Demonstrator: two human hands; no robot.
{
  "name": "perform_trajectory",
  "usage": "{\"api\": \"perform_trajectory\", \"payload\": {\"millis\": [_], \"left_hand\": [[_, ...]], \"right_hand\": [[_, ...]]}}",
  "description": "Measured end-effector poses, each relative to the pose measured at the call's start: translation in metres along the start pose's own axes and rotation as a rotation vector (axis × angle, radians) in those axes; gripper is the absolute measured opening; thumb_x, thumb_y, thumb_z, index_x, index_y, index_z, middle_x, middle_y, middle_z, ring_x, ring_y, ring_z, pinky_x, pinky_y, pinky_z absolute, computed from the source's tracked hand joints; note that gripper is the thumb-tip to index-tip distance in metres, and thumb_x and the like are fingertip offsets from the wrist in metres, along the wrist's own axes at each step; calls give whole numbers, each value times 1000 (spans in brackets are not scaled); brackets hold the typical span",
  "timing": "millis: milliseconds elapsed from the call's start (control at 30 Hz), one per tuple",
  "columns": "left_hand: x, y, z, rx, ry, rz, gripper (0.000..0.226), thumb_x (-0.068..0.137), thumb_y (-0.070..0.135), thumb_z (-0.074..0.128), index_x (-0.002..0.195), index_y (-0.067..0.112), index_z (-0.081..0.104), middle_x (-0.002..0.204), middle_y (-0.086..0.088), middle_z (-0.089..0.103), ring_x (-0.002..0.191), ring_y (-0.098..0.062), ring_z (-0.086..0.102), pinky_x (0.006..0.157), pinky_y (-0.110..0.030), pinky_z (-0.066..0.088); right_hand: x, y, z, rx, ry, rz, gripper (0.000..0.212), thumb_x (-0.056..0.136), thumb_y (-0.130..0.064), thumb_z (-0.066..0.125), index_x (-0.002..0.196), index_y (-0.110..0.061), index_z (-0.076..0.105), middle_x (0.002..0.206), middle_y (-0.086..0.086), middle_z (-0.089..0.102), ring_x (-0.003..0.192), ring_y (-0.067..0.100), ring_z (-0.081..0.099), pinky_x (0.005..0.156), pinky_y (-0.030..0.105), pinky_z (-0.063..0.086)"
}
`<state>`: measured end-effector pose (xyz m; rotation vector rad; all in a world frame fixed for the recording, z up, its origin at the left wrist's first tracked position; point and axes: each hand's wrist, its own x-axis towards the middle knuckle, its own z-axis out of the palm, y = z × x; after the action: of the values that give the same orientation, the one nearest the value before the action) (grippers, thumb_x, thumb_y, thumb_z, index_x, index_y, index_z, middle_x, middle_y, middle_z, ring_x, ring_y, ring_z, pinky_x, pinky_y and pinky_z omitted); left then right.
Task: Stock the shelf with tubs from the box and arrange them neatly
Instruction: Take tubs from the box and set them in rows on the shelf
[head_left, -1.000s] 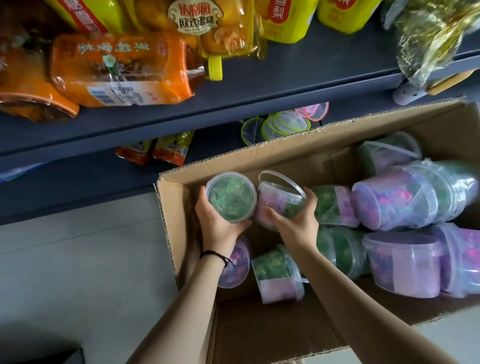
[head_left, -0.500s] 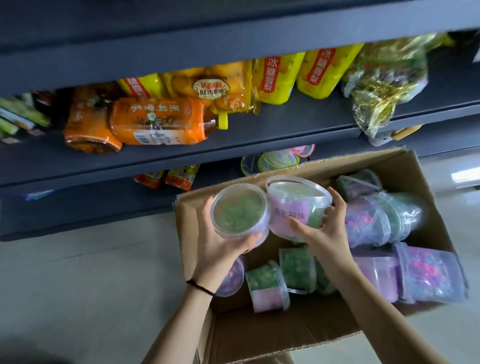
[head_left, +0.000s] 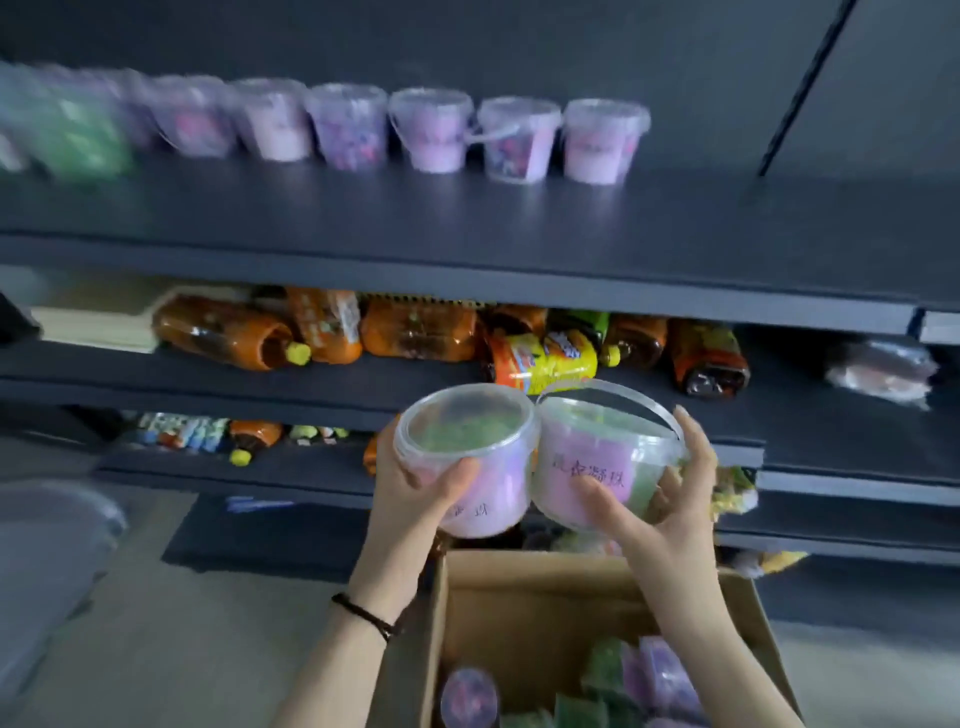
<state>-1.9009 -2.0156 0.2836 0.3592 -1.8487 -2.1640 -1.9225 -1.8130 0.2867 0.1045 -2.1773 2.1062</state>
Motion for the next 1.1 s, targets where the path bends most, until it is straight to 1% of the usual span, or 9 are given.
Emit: {"api": "perform_trajectory", "payload": {"millis": [167,267,333,433,533,667,833,933,1100], "left_hand": [[-16,93,-45,-15,65,88,120,32,79,78,132,25,42,127,0,57,117,-17,56,97,-44,49],[-19,135,-79,-34,129,148,105,30,73,78,121,35,44,117,8,59,108,-8,60,85,-29,51],[-12,155,-104,-44,170,170,90,38,62,75,118,34,45,114,8,60,103,-6,61,81,-25,50],[11,177,-151,-58,229,204,94,42,62,78,123,26,47,118,1,62,104,-11,62,84,-31,52],[41,193,-201,-77,264,201,92,42,62,78,121,25,48,120,-2,61,107,-15,61,92,-38,51],[81,209,-255,-11,271,229,99,40,57,78,126,22,43,117,3,58,104,-8,59,80,-22,48],[136,215,-288,74,274,197,87,57,46,85,125,27,34,120,4,51,108,-10,55,90,-31,51],[172,209,-294,81,273,222,81,63,37,86,124,22,35,122,2,50,108,-8,55,92,-30,50],[239,192,-294,120,271,209,104,43,61,83,129,25,36,126,2,48,116,-15,52,98,-39,49]], "right_hand": [[-4,-81,52,13,-94,-125,77,68,-34,80,129,-44,35,111,-6,62,96,14,68,79,48,59],[-3,-113,93,45,-121,-168,81,61,-44,86,127,-47,39,115,-3,64,99,17,68,83,53,56],[-1,-131,123,65,-142,-190,82,64,-30,85,130,-47,40,112,-3,65,97,15,68,88,51,55],[2,-149,173,61,-183,-209,88,67,-22,84,135,-47,34,114,-5,63,98,10,67,90,44,55],[11,-155,226,32,-181,-205,96,66,-27,86,138,-50,27,117,-8,60,99,2,64,89,30,54],[27,-155,293,16,-163,-170,106,66,-20,87,143,-45,19,123,-13,52,102,-9,56,75,8,47],[48,-145,348,-61,-113,-185,107,64,-24,88,145,-39,20,137,-7,44,125,13,48,102,40,47],[67,-141,364,-99,-83,-188,104,65,-23,88,144,-35,22,133,-7,47,122,13,50,98,34,49],[121,-127,383,-172,-44,-186,102,62,-23,89,140,-37,25,131,-9,49,121,13,50,100,36,48]]}}
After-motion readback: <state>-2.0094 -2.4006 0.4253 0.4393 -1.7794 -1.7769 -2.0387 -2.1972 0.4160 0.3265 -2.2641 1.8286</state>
